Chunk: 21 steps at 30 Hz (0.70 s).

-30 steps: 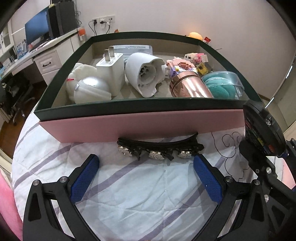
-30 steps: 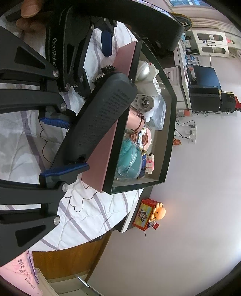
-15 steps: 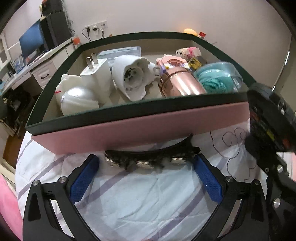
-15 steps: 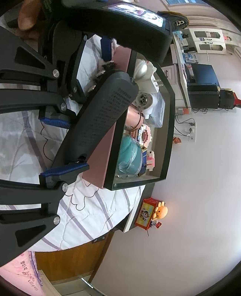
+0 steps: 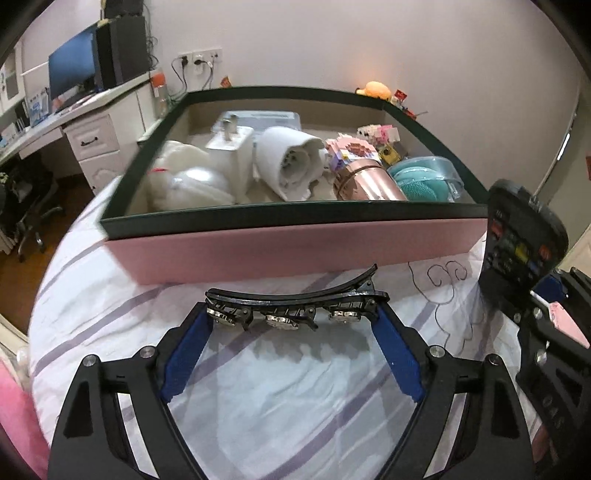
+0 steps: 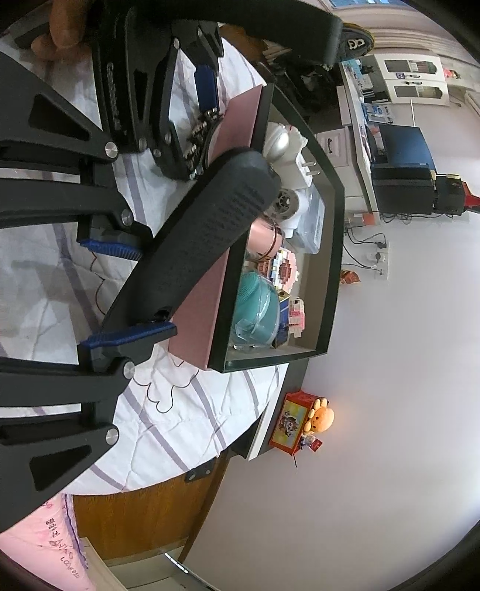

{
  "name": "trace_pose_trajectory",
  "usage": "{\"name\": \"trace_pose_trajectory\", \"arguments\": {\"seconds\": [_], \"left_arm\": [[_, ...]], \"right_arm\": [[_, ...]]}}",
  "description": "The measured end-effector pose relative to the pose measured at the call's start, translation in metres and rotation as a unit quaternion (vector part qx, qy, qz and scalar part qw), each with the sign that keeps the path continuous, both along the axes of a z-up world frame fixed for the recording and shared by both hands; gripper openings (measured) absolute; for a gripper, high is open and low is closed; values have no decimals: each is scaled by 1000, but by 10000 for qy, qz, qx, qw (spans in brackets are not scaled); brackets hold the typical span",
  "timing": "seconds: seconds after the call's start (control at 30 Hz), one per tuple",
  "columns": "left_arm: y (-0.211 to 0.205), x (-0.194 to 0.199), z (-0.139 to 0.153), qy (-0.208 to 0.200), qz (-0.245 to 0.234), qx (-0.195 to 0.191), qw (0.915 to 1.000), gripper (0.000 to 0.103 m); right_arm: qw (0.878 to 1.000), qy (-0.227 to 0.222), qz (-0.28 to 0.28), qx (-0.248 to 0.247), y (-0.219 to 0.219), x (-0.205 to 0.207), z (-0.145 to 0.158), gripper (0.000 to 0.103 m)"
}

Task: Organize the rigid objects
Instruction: 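Grasp the black flower hair clip with the left gripper while the right lifts the remote, then carry the hair clip and remote into the pink box and release both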

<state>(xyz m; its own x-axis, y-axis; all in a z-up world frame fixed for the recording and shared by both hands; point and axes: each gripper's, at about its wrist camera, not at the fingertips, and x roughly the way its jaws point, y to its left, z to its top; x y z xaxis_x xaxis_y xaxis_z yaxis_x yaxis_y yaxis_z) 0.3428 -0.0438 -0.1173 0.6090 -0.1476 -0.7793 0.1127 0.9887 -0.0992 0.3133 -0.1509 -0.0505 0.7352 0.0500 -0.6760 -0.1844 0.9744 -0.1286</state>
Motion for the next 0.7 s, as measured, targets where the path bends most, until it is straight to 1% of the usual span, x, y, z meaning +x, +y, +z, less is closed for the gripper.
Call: {"name": "trace_pose_trajectory", "arguments": {"seconds": [0.2,0.47,0.7], "left_arm": [[20,-19,16,-154,112,-60,9998,88],[35,-36,37,-357,162,-107,9992,88],[40,-45,44,-426,190,-147,9988,88]], "right_arm": [[9999,-69,80,48,10,-12,10,29],[9991,-117,342,230,29,-27,22,17],[9979,-89,460,442,35,-34,27,17]]}}
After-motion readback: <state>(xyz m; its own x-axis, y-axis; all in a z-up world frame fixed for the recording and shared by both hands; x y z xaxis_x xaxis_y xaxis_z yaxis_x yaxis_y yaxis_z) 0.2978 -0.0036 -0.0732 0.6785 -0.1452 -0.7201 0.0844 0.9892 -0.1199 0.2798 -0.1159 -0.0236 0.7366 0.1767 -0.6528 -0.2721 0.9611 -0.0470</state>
